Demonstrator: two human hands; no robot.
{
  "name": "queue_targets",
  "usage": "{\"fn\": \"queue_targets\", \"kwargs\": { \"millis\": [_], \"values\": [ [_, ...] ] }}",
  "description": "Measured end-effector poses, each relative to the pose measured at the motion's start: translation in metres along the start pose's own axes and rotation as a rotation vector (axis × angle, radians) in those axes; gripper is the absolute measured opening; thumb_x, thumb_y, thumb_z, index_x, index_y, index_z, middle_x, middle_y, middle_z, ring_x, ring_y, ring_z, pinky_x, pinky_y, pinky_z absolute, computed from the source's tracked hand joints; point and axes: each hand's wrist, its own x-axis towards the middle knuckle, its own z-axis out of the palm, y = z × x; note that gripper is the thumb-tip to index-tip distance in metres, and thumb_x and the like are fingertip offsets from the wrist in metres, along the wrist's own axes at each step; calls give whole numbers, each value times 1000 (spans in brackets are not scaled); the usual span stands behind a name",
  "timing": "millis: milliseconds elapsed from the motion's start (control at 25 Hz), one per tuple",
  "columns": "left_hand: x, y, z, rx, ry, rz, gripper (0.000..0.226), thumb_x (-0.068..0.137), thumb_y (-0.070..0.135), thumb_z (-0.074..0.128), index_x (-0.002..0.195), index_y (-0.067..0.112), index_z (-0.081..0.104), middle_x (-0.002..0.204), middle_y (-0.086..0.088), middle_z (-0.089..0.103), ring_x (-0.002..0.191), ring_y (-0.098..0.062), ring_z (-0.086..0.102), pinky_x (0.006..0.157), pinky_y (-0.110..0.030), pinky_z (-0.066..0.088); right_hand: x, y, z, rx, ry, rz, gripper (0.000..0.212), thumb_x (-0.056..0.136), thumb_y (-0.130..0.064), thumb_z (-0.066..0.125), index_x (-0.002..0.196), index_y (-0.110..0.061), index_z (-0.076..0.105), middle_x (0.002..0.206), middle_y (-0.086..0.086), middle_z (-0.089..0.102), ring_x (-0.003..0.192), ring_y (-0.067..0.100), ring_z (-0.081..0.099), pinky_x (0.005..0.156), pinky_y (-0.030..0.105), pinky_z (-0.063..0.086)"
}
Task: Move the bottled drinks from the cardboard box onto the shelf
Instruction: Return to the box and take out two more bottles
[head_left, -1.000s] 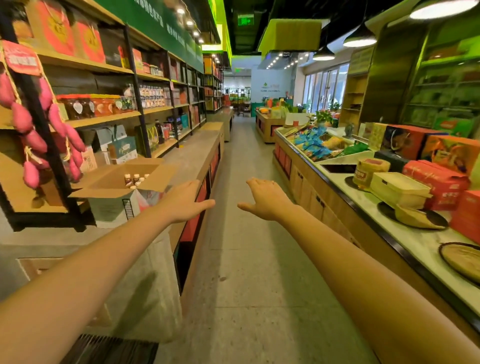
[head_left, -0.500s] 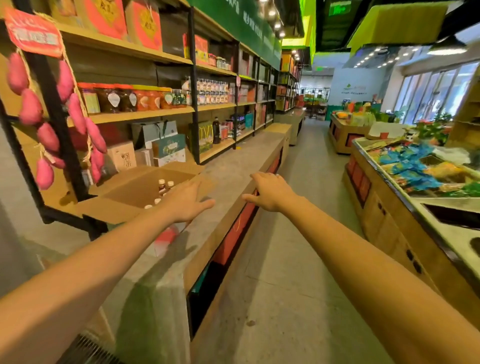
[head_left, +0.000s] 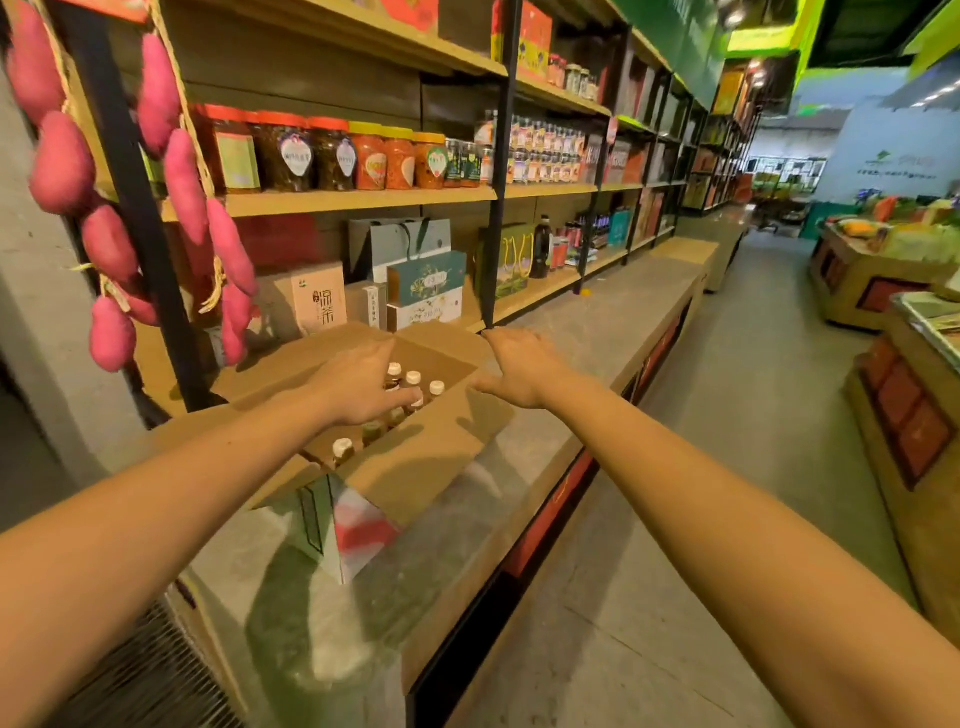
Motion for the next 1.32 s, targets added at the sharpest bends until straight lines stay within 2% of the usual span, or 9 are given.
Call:
{"fn": "queue_targets", "kwargs": {
  "millis": [200,280,400,560,720,880,1040,1200,1320],
  "values": [
    [68,-42,18,16,0,-106,66,87,46,58,140,13,36,141,-13,45,126,-28,43,102,-34,34,101,1,49,133,-36,-35,64,89,-43,57,143,-20,33,146,9,41,130,30,42,108,47,37],
    [87,-67,30,32,-27,-208,68,87,48,56,140,12,34,142,-13,44,127,-28,42,103,-34,33,137,-2,72,169,-89,-109,53,93,-37,54,140,-17,39,140,10,48,125,29,47,107,43,39],
    [102,-105,58,45,-80,-372,74,88,52,52,144,11,28,148,-12,37,133,-28,38,109,-36,30,192,-11,105,187,-198,-229,48,92,-43,52,130,-15,51,127,8,58,113,25,54,101,37,43],
    [116,-139,102,26,-108,-577,81,89,53,50,149,12,16,156,-10,23,142,-26,25,115,-35,22,252,-28,158,317,-360,-456,65,91,-43,53,146,-19,28,150,4,37,137,25,35,113,39,29],
    [112,-145,145,-81,-183,-745,82,90,48,52,151,13,10,158,-7,15,146,-21,15,116,-30,15,282,-34,211,563,-624,-696,68,89,-32,61,147,-16,29,151,2,35,140,18,32,115,33,28],
    [104,-139,171,-408,-162,-883,84,87,28,63,151,15,10,156,-3,20,143,-15,19,110,-18,17,287,-38,256,750,-848,-688,72,86,-22,66,146,-21,28,149,0,37,138,16,34,112,29,31],
    [101,-140,189,-605,-117,-1015,90,80,21,73,150,15,16,151,1,32,138,-11,29,103,-10,23,291,-43,278,839,-937,-692,76,84,-19,69,146,-24,26,150,-2,35,139,14,32,113,33,31],
    [99,-144,211,-574,-154,-1110,82,78,23,74,146,19,28,148,-1,37,137,-17,34,110,-26,29,289,-44,299,874,-1042,-613,69,84,-13,69,143,-19,32,146,-2,39,134,14,37,105,23,30],
    [99,-147,221,-603,-101,-1212,72,77,21,74,140,21,38,141,-1,45,131,-18,41,105,-26,33,289,-44,309,831,-1033,-627,63,84,-9,68,138,-18,38,138,-2,45,129,16,41,97,20,30]
  ]
}}
